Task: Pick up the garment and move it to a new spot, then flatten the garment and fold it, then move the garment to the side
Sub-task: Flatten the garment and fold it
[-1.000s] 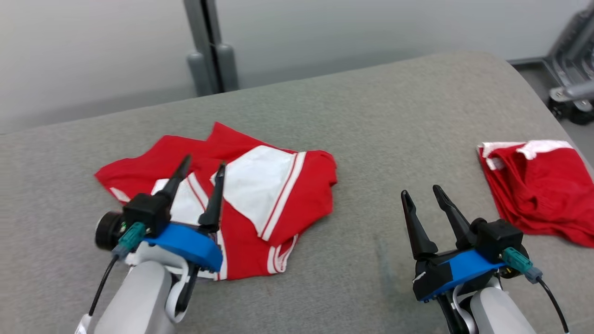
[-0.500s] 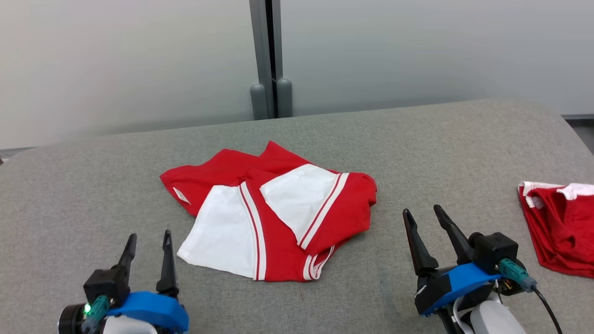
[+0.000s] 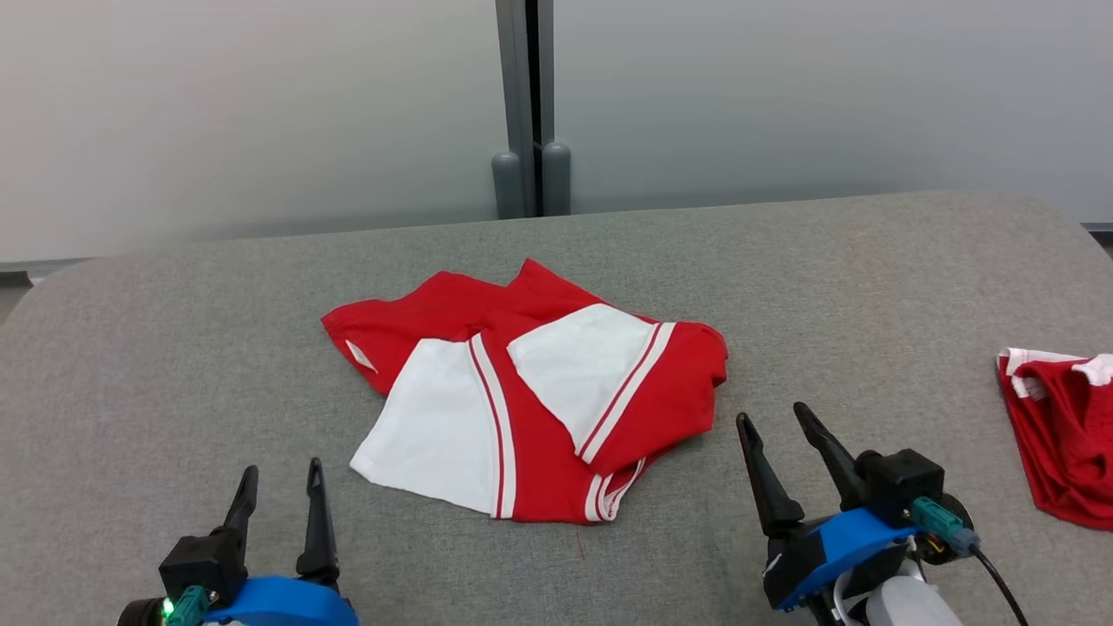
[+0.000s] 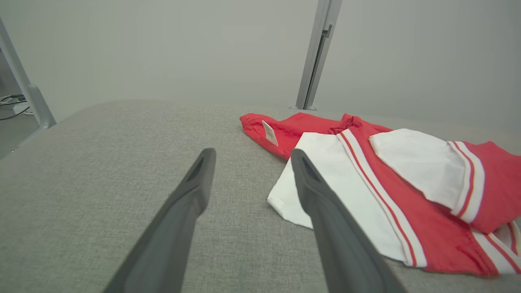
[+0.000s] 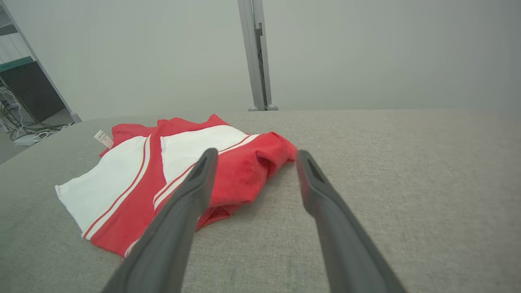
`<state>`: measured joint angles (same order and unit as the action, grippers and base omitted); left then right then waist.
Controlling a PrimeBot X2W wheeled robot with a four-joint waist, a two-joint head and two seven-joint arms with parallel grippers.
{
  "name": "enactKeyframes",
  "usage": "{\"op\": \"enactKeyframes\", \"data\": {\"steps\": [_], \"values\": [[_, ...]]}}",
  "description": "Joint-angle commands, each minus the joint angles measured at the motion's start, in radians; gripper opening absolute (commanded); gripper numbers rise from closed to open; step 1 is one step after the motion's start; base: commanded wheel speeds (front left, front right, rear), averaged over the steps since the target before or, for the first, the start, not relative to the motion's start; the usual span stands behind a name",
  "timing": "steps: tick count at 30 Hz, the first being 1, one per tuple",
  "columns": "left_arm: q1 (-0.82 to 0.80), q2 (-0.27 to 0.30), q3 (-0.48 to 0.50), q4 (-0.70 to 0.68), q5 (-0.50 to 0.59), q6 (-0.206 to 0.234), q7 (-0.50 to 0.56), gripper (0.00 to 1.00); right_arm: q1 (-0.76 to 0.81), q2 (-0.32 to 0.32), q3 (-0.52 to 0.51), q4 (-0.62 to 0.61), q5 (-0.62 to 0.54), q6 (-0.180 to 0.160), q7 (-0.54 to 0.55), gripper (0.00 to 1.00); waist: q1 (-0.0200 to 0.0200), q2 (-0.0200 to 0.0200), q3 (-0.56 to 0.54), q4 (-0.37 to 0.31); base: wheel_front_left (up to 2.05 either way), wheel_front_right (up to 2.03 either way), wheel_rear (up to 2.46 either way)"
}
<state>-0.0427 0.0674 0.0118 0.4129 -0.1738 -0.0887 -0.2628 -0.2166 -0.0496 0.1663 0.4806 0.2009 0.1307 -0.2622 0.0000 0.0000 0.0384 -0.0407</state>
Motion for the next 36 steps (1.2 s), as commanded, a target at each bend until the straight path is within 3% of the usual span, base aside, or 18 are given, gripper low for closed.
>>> {"op": "enactKeyframes", "data": {"steps": [1, 9, 17, 27, 30, 36], "values": [[-0.02, 0.0, -0.006, -0.005, 0.009, -0.007, -0.003, 1.0, -0.02, -0.002, 0.011, 0.004, -0.008, 0.0, -0.004, 1.0, 0.0, 0.0, 0.022, 0.024, 0.0, 0.0, 0.0], [-0.053, -0.006, -0.022, 0.018, 0.006, -0.037, -0.003, 1.0, -0.112, -0.003, 0.114, 0.085, -0.025, 0.0, -0.004, 1.0, 0.0, 0.0, 0.096, 0.141, 0.0, 0.0, 0.0], [-0.091, 0.0, -0.055, 0.014, -0.031, -0.042, -0.003, 1.0, -0.213, -0.003, 0.13, 0.262, -0.095, 0.0, 0.024, 1.0, 0.0, 0.0, 0.148, 0.231, 0.0, 0.0, 0.0], [-0.091, 0.02, -0.075, 0.024, -0.074, -0.043, -0.003, 1.0, -0.218, -0.006, 0.096, 0.358, -0.156, -0.001, 0.084, 1.0, 0.0, 0.0, 0.165, 0.233, 0.0, 0.0, 0.0], [-0.095, 0.022, -0.081, 0.025, -0.082, -0.043, -0.003, 1.0, -0.212, -0.009, 0.071, 0.365, -0.177, -0.001, 0.081, 0.87, 0.0, 0.0, 0.168, 0.224, 0.0, 0.0, 0.0], [-0.101, 0.022, -0.092, 0.02, -0.087, -0.043, -0.003, 1.0, -0.199, -0.008, 0.042, 0.358, -0.187, -0.001, 0.068, 0.83, 0.0, 0.0, 0.172, 0.203, 0.0, 0.0, 0.0]]}}
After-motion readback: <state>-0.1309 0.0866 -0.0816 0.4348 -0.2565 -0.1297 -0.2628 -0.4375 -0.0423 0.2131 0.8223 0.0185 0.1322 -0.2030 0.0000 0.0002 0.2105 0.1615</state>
